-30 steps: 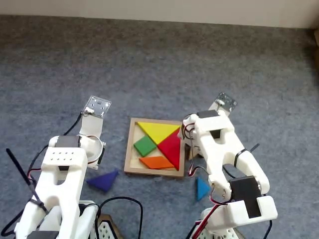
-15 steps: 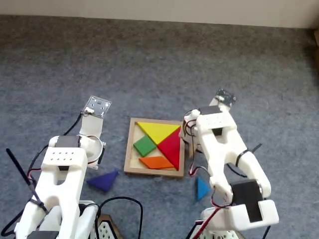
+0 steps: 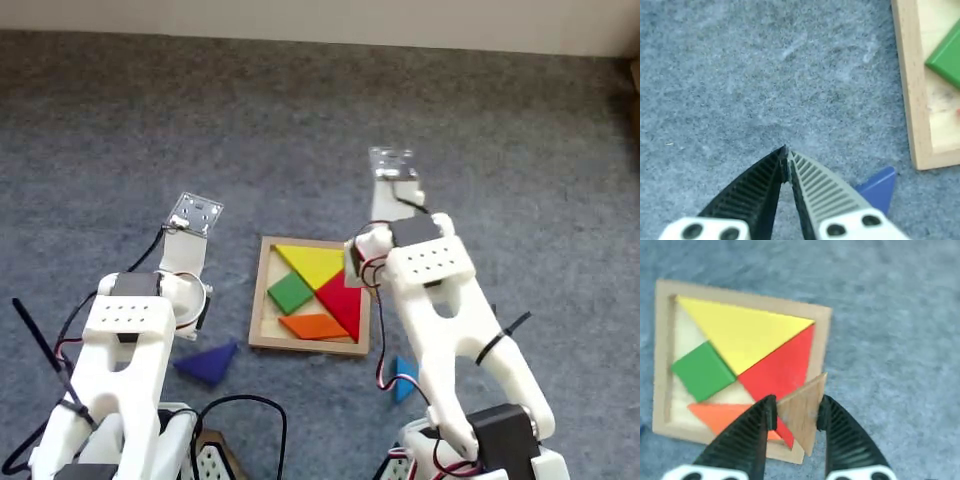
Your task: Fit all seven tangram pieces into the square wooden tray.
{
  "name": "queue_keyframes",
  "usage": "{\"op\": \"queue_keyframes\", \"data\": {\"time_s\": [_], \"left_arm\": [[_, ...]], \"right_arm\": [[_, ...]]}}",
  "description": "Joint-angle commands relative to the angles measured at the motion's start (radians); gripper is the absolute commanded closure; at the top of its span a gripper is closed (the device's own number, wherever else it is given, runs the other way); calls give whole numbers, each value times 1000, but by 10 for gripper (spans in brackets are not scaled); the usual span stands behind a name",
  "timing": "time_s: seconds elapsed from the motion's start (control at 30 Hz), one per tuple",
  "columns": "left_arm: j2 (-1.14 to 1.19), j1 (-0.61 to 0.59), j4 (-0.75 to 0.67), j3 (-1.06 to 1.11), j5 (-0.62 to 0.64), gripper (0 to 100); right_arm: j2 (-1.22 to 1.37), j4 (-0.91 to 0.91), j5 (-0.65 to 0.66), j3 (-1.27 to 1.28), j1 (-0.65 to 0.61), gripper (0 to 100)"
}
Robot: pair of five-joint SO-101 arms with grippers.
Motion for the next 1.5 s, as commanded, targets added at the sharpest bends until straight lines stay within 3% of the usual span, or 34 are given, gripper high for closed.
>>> {"op": "queue_keyframes", "data": {"time_s": [0.0,0.1,0.47,0.7,0.97,1.23,1.47], "left_arm": [[-22,-5,-12,-13,5,992],[-22,-5,-12,-13,5,992],[-22,-5,-12,-13,5,992],[-22,-5,-12,-13,3,992],[-22,-5,-12,-13,3,992],[-24,-5,-12,-13,3,992],[-24,-5,-12,-13,3,992]], "right_arm": [[-51,7,54,-53,-76,982],[-51,7,29,-51,-128,982],[173,-136,-545,-56,-269,981],[262,-134,-727,-108,-268,981],[260,-134,-758,-113,-292,767],[171,-131,-744,-113,-305,807],[36,-122,-603,-56,-282,978]]}}
